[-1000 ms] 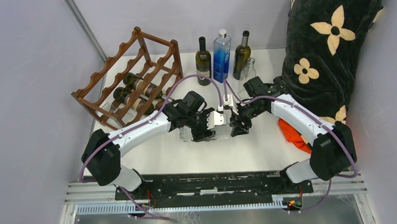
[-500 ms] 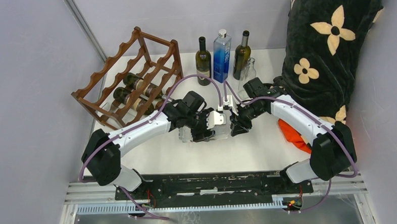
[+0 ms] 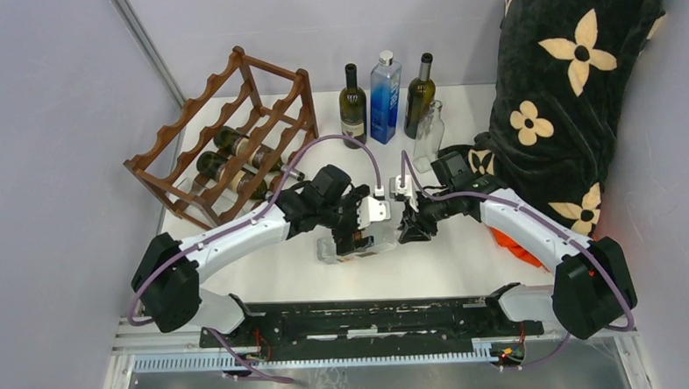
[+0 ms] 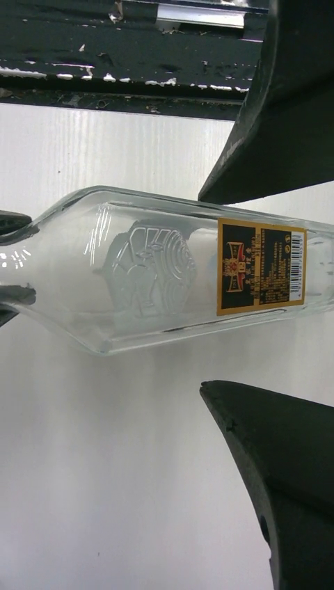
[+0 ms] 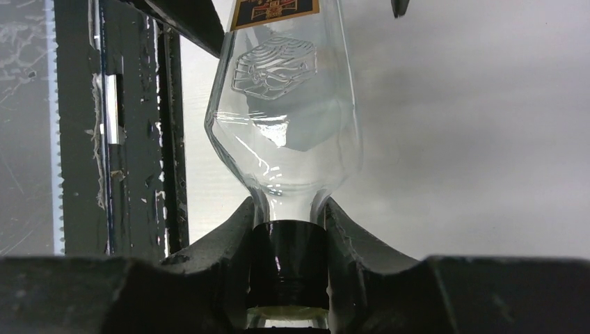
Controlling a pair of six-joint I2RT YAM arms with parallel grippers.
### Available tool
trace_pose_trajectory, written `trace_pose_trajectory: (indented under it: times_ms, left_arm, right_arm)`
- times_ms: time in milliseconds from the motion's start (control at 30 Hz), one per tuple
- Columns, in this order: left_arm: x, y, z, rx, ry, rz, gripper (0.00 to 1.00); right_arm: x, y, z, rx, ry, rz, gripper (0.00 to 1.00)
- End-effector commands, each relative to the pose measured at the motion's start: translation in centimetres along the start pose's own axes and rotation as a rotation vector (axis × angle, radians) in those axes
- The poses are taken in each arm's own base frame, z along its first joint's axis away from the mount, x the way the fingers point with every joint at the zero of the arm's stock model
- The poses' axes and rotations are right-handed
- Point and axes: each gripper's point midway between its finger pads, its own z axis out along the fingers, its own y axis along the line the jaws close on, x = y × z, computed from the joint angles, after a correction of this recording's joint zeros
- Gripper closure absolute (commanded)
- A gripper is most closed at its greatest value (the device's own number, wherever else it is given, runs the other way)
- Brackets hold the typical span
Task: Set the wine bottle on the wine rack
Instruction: Pick up the wine bottle from the center of the board.
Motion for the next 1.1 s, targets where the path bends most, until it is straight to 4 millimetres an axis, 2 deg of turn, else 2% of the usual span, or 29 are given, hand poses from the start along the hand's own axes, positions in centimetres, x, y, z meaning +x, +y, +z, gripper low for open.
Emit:
trace_pose_trajectory:
  times_ms: [0,133,167,233,333,367,400,467,567,667,867,1067]
  left_arm:
    - [-5.3,3.3,-2.9,-0.181,-0.194,0.038,0.00]
    - [-6.2,3.6,-4.5,-0.227,-0.224,0.013,0.00]
    - [-7.0,3.8,-5.3,-0.246,-0.247,0.005,0.00]
    - [-8.8,4.5,-7.0,-0.289,-0.303,-0.059,0.00]
    - [-12.3,6.6,-10.1,-0.374,-0.386,-0.233,0.00]
    - [-14.0,7.3,-11.4,-0.394,-0.425,-0.294,0.00]
    - [-14.7,7.8,-12.1,-0.408,-0.434,-0.324,0.00]
    - [-15.5,8.6,-12.9,-0.440,-0.444,-0.363,0.00]
    - [-15.6,8.5,-13.3,-0.440,-0.443,-0.326,0.00]
    - [-15.0,8.7,-14.9,-0.503,-0.423,-0.256,0.00]
    - [-11.3,13.3,-20.0,-0.654,-0.357,-0.411,0.00]
    - [-6.6,18.2,-24.2,-0.847,-0.240,-0.529,0.01]
  right_arm:
    - [-3.0,1.1,-0.3,-0.040,-0.155,-0.075,1.00]
    - [-2.3,1.5,-0.3,-0.038,-0.152,-0.088,1.00]
    - [-2.3,1.4,-0.5,-0.031,-0.156,-0.093,1.00]
    - [-2.3,1.4,-0.8,-0.017,-0.171,-0.100,1.00]
    - [-2.9,1.1,-1.5,0.012,-0.219,-0.110,1.00]
    - [-3.2,0.9,-1.8,0.029,-0.242,-0.117,1.00]
    - [-3.4,0.7,-2.0,0.050,-0.263,-0.121,1.00]
    - [-3.7,0.4,-2.3,0.083,-0.296,-0.124,1.00]
    - [-3.9,0.0,-2.5,0.131,-0.331,-0.107,1.00]
    - [-5.5,-1.0,-3.6,0.220,-0.396,-0.132,1.00]
    - [-8.1,-3.3,-5.7,0.405,-0.540,-0.160,1.00]
    - [-9.4,-4.8,-6.4,0.475,-0.636,-0.132,1.00]
